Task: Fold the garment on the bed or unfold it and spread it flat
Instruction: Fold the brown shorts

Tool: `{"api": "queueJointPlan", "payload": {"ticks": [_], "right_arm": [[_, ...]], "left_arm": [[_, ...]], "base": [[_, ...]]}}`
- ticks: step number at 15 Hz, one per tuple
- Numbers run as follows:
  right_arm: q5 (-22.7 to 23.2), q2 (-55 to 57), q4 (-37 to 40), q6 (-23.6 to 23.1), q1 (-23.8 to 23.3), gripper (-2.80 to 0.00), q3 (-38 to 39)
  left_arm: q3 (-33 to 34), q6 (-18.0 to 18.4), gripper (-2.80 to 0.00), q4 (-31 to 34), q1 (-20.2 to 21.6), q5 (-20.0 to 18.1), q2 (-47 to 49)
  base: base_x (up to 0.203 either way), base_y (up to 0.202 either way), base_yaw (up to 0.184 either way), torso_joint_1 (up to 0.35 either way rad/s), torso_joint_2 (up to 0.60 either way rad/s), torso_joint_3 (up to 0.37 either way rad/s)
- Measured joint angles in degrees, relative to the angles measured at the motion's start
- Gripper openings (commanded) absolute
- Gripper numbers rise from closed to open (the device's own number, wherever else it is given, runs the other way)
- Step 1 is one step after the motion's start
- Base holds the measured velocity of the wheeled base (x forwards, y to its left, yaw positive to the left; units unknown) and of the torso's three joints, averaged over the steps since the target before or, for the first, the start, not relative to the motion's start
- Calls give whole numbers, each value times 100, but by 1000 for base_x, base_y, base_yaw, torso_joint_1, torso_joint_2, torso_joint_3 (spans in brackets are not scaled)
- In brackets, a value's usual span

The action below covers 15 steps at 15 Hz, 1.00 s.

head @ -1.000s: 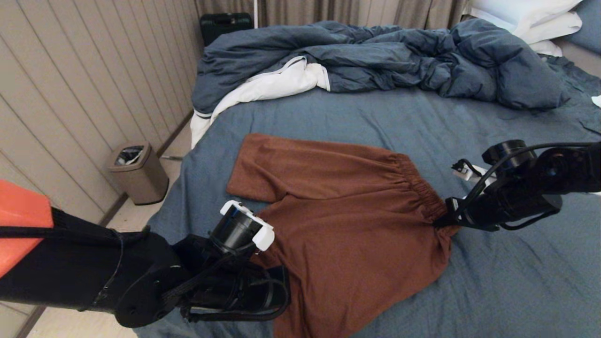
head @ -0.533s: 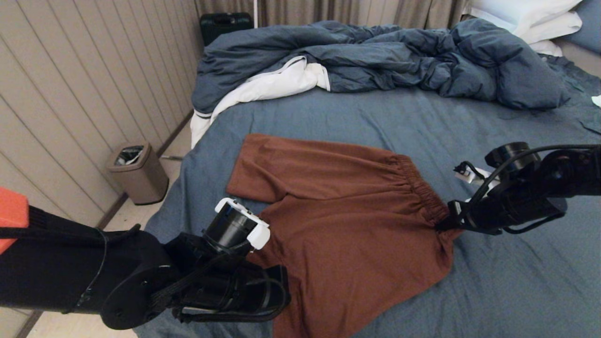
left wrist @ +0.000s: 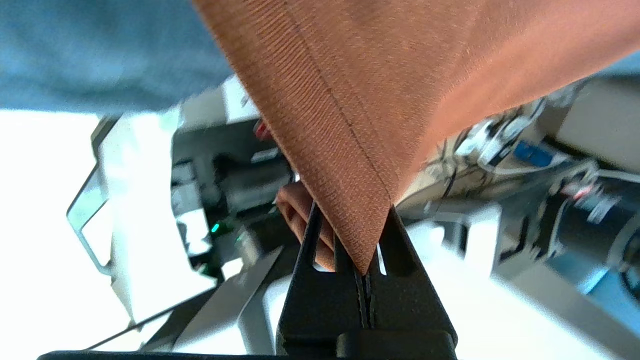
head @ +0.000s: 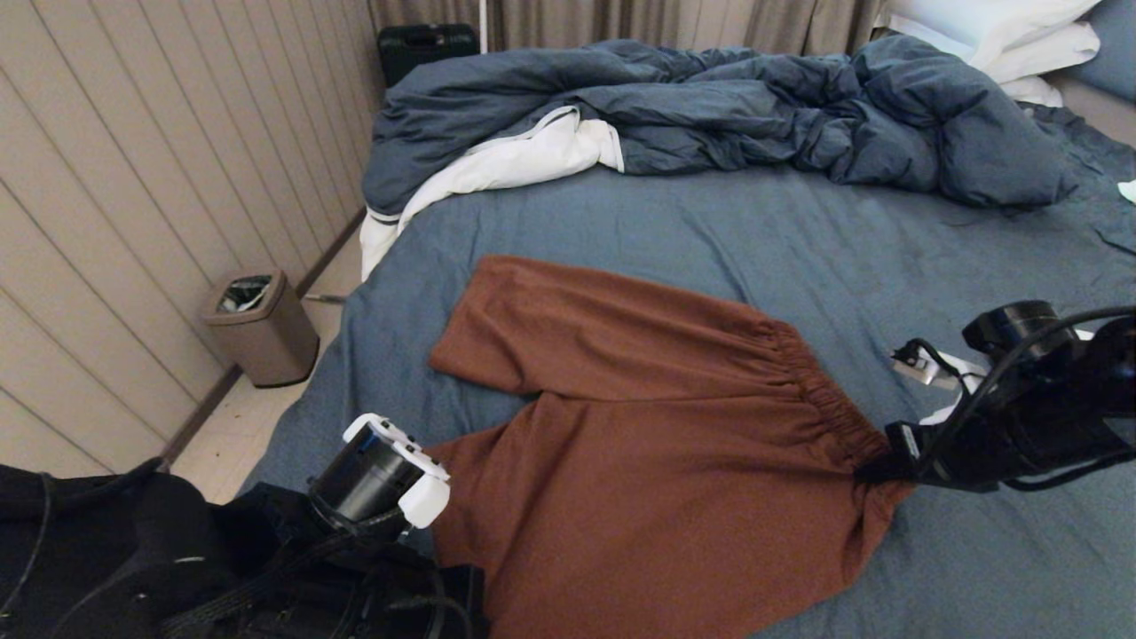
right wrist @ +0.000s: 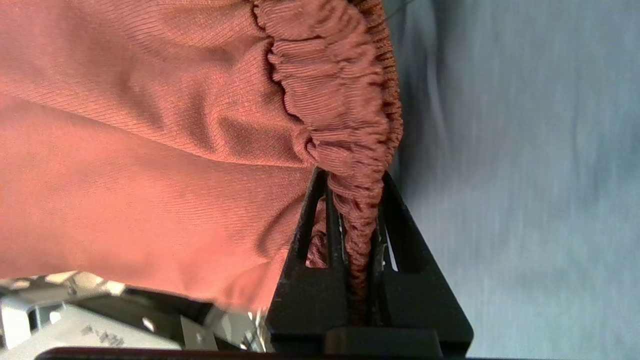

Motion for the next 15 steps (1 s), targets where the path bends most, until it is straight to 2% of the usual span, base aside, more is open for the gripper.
{"api": "queueJointPlan", "payload": {"ticks": [5,11,13,15], "right_arm": [[1,-816,48,-194,-74,-280,698],[-1,-1686,50,-315,-76,-280,1527],[0,-1886,52,-279,-67,-280,1577],[-5,-1988,55,-233,-39,-280,1464]], "left_arm": [[71,107,-280,741,0,-24,-693],[368,96,-280,1136,-26,-65,-1315],[200,139,-280,1385,-25,-19,-1491],[-221,374,-280,1627,169,-2,-1551]], "base": [[0,0,0,0,0,0],[0,0,0,0,0,0],[0,0,0,0,0,0],[0,0,0,0,0,0]]}}
